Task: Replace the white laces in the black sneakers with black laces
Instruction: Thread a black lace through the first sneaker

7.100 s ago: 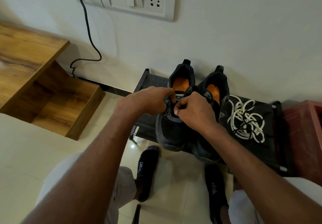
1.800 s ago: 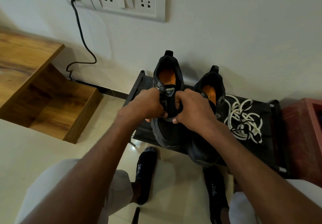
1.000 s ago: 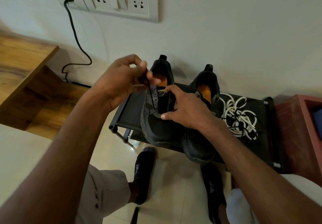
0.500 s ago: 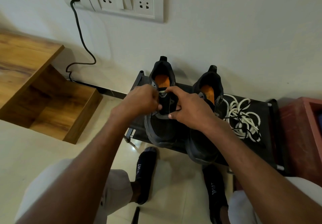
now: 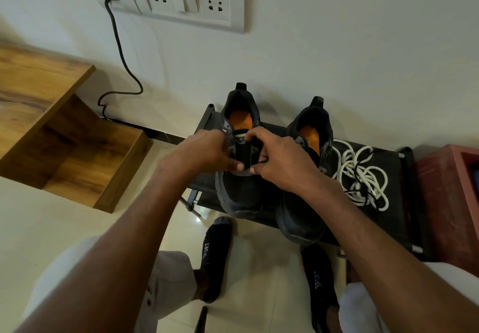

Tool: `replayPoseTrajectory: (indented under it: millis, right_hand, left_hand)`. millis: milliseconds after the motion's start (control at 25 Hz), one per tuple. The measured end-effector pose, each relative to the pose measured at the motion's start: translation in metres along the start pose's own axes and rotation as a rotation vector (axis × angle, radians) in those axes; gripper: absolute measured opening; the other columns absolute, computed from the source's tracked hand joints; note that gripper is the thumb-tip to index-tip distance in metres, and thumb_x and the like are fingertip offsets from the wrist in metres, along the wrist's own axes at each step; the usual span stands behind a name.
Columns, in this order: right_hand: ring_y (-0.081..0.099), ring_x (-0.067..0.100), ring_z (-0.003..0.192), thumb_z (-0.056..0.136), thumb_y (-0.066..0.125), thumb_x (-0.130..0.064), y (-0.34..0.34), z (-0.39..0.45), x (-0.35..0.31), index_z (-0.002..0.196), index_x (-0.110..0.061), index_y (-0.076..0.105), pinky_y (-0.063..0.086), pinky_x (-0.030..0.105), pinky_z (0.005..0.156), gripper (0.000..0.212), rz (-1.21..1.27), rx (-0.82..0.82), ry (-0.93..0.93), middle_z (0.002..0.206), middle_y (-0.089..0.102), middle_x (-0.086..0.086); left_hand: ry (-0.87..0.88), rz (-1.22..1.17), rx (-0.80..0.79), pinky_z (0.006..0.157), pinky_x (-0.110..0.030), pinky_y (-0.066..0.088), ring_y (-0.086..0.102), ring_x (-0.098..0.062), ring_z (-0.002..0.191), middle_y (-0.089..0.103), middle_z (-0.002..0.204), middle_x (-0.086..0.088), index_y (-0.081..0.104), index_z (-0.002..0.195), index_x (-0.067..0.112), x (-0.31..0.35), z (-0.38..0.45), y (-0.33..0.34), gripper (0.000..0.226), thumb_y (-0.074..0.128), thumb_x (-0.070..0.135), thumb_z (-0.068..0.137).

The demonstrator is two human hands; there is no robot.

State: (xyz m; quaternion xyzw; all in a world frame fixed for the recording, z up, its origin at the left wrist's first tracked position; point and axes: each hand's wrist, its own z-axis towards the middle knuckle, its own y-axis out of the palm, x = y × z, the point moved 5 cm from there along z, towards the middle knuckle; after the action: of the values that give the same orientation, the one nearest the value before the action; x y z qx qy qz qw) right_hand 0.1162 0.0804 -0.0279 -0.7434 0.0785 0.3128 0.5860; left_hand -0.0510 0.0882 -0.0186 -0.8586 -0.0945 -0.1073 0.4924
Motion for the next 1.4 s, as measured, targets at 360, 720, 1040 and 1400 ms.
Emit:
replayPoseTrajectory:
  millis: [360, 720, 1040, 1400]
  right_hand:
    - [0.065, 0.010, 0.078, 0.086, 0.083, -0.024, 0.000, 0.000, 0.008, 0.114, -0.036, 0.056, 0.061, 0.044, 0.079, 0.041, 0.000, -0.005, 0.034, 0.083, 0.065, -0.008]
    - [0.067, 0.010, 0.078, 0.087, 0.082, -0.025, 0.001, 0.002, 0.005, 0.094, -0.033, 0.065, 0.061, 0.042, 0.079, 0.020, 0.023, 0.009, 0.043, 0.079, 0.066, -0.010]
    - [0.068, 0.015, 0.080, 0.093, 0.076, -0.042, 0.001, 0.000, 0.009, 0.093, -0.024, 0.073, 0.061, 0.038, 0.076, 0.018, -0.080, -0.029, 0.156, 0.082, 0.069, -0.004]
    - [0.068, 0.015, 0.083, 0.090, 0.079, -0.038, 0.004, 0.002, 0.009, 0.094, -0.028, 0.070, 0.062, 0.043, 0.080, 0.014, -0.077, -0.069, 0.124, 0.086, 0.070, -0.006]
  left_hand:
    - [0.096, -0.721, 0.322, 0.072, -0.026, 0.051, 0.070, -0.014, 0.078, 0.075, 0.081, -0.001, 0.068, 0.087, 0.003, 0.011, -0.013, -0.035, 0.026, 0.066, 0.025, 0.100]
    - [-0.033, -0.342, 0.162, 0.058, -0.029, 0.046, 0.061, -0.022, 0.066, 0.067, 0.074, -0.011, 0.064, 0.092, 0.003, 0.000, -0.002, -0.023, 0.032, 0.053, 0.029, 0.107]
    - [-0.099, -0.109, 0.040, 0.059, -0.031, 0.053, 0.068, -0.017, 0.063, 0.066, 0.079, -0.004, 0.058, 0.105, 0.010, -0.001, -0.005, -0.007, 0.040, 0.073, 0.044, 0.093]
    - [-0.015, -0.010, 0.003, 0.058, -0.027, 0.042, 0.060, -0.016, 0.072, 0.058, 0.075, 0.001, 0.052, 0.082, 0.020, 0.002, 0.008, 0.008, 0.035, 0.084, 0.035, 0.084]
